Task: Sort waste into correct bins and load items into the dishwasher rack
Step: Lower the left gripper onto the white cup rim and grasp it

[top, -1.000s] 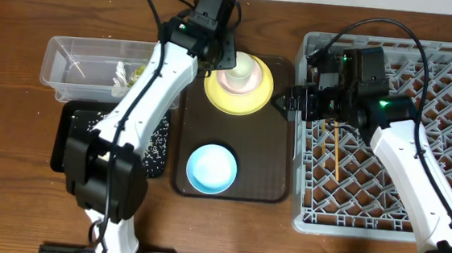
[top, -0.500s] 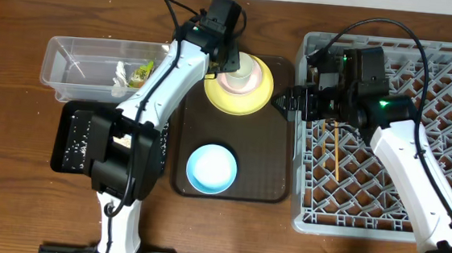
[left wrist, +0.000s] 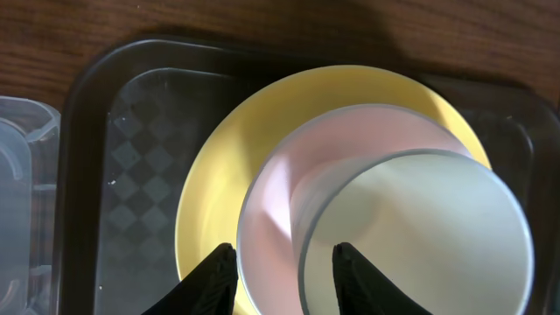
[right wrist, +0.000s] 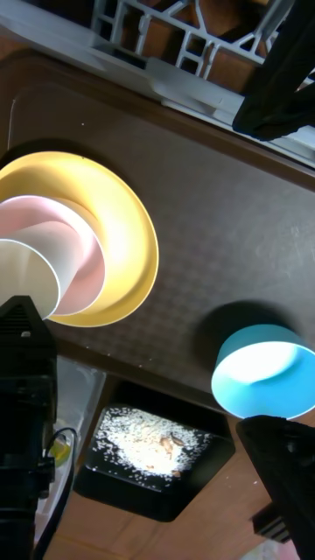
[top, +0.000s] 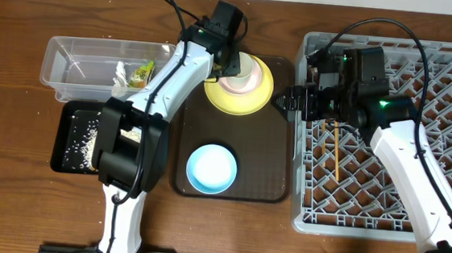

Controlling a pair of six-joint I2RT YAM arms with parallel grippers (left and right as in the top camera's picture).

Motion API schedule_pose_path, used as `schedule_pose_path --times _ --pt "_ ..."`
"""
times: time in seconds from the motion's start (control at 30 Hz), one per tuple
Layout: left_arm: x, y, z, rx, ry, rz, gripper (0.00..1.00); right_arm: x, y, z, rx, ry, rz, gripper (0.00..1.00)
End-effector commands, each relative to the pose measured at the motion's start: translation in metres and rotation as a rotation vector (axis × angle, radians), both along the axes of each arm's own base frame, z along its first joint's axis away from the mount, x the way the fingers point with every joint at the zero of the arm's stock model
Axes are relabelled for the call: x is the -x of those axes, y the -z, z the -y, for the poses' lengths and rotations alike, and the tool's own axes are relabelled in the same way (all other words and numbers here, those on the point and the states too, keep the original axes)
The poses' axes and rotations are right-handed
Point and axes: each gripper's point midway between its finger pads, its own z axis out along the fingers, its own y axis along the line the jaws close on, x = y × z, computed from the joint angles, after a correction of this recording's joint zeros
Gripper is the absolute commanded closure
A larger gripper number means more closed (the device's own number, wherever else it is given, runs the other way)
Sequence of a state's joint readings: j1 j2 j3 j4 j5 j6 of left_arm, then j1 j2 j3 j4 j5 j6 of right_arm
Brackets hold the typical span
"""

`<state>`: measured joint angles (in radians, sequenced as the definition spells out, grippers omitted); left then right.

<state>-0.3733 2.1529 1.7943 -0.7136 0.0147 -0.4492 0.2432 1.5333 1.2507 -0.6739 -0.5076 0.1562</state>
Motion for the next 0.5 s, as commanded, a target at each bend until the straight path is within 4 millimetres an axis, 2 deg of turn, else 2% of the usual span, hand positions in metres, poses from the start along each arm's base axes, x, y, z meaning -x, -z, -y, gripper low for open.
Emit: schedule_pose_path --times 0.0,0.13,0.27,0.47 --pt "0.0 0.009 -0.005 -0.024 -0.019 -0.012 0.65 0.001 -0.009 -0.005 -0.016 -0.012 0.016 0.01" --pt "0.001 0.01 -0.004 -0.018 -0.015 -0.018 0.74 0.001 -0.009 -0.005 -0.016 -0.012 0.016 0.01" --pt "0.005 0.01 0.005 0.03 0.007 -0.036 0.75 0.001 -0.009 -0.005 -0.016 -0.012 0.016 0.01" --pt "0.006 0.01 0.005 0.028 0.007 -0.044 0.81 0.001 -0.009 -0.005 -0.016 -0.012 0.016 0.01"
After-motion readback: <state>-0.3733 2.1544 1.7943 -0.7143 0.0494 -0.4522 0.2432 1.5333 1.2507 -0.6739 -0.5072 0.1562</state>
